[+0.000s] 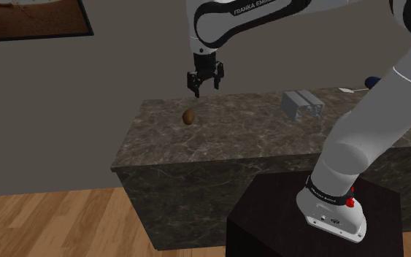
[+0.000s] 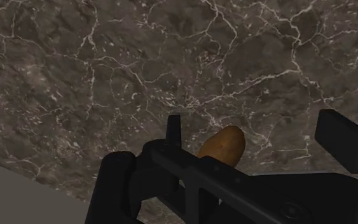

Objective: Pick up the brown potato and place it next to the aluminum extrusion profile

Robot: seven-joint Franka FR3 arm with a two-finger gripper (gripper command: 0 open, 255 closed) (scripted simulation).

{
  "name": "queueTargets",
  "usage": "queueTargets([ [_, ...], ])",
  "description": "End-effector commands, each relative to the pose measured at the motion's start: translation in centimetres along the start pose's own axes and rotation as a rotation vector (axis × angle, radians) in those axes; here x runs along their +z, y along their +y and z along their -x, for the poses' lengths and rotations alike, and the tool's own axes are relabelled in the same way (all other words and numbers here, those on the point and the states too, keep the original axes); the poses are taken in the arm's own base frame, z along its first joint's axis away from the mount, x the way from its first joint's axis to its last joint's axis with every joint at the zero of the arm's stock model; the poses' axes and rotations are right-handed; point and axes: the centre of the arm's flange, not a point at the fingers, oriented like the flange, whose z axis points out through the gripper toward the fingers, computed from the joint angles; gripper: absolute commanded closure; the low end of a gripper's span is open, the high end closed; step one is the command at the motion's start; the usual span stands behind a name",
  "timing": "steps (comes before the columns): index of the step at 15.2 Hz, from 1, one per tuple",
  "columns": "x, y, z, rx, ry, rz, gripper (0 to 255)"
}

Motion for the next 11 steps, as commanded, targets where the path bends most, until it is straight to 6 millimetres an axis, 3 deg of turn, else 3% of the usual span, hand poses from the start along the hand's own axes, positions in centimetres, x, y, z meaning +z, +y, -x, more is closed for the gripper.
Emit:
queueTargets([
  [1,2.0,-0.8,-1.9,0.067,-0.013,0.003,0],
  [11,11.2,-2.6,-12.2,0.383,-0.074,0.021,0],
])
